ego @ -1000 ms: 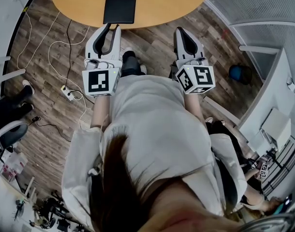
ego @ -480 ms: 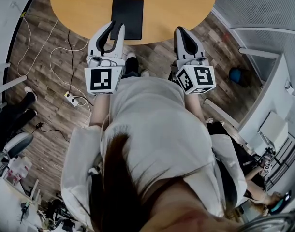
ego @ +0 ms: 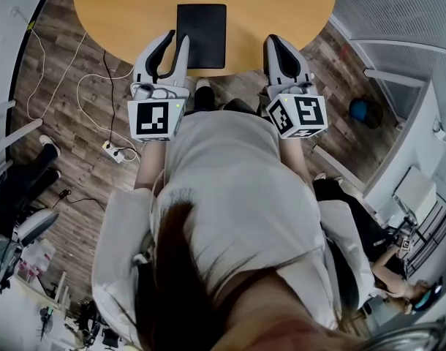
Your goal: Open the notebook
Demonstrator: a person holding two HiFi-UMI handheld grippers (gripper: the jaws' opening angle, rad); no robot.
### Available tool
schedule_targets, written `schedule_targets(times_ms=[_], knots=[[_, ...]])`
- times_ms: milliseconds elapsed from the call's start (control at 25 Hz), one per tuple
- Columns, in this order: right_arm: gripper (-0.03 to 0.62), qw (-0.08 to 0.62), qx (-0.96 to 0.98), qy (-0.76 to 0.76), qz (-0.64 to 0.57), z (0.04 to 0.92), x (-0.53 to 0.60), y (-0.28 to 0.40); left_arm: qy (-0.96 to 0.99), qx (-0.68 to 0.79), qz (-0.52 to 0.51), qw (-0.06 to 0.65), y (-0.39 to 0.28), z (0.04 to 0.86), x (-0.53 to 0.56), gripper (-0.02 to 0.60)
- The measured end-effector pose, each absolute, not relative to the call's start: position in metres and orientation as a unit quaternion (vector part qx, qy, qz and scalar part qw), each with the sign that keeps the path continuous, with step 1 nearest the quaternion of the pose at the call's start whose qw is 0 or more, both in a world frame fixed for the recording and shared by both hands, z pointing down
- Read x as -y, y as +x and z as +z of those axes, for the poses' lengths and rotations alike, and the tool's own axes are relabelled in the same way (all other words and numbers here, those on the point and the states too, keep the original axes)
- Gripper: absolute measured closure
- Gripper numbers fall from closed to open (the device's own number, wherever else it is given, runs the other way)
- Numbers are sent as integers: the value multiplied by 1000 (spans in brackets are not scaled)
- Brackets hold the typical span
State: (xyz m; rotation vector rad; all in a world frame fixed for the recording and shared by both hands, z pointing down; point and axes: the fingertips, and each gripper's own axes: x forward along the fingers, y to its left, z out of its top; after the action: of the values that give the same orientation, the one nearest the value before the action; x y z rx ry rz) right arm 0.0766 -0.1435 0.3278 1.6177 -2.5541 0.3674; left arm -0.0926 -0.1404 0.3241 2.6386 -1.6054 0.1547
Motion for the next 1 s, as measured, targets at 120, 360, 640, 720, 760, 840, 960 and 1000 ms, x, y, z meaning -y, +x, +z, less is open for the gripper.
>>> schedule_targets(times_ms=[120, 360, 640, 720, 760, 840, 960, 1000], knots=[[592, 47, 834, 537, 122, 329, 148, 74, 856, 513, 52, 28, -95, 327, 147, 494], [592, 43, 827, 547, 123, 330, 150, 73, 863, 501, 59, 39, -93, 335, 149, 494], [592, 41, 824, 549, 130, 333, 154, 79, 864, 499, 59, 39, -88, 336, 147, 494], [592, 40, 825, 548, 131, 334, 158, 78, 863, 501, 60, 39, -90, 339, 149, 494], [592, 40, 826, 547, 131, 335, 160, 78, 862, 502, 61, 40, -90, 340, 150, 494], [592, 42, 828, 545, 130, 336, 163, 80, 858, 507, 65, 43, -89, 342, 152, 494], [592, 43, 831, 539, 130, 335, 169, 82, 856, 512, 65, 44, -86, 341, 157, 494], [592, 44, 833, 537, 129, 334, 171, 83, 854, 514, 66, 43, -85, 341, 157, 494]])
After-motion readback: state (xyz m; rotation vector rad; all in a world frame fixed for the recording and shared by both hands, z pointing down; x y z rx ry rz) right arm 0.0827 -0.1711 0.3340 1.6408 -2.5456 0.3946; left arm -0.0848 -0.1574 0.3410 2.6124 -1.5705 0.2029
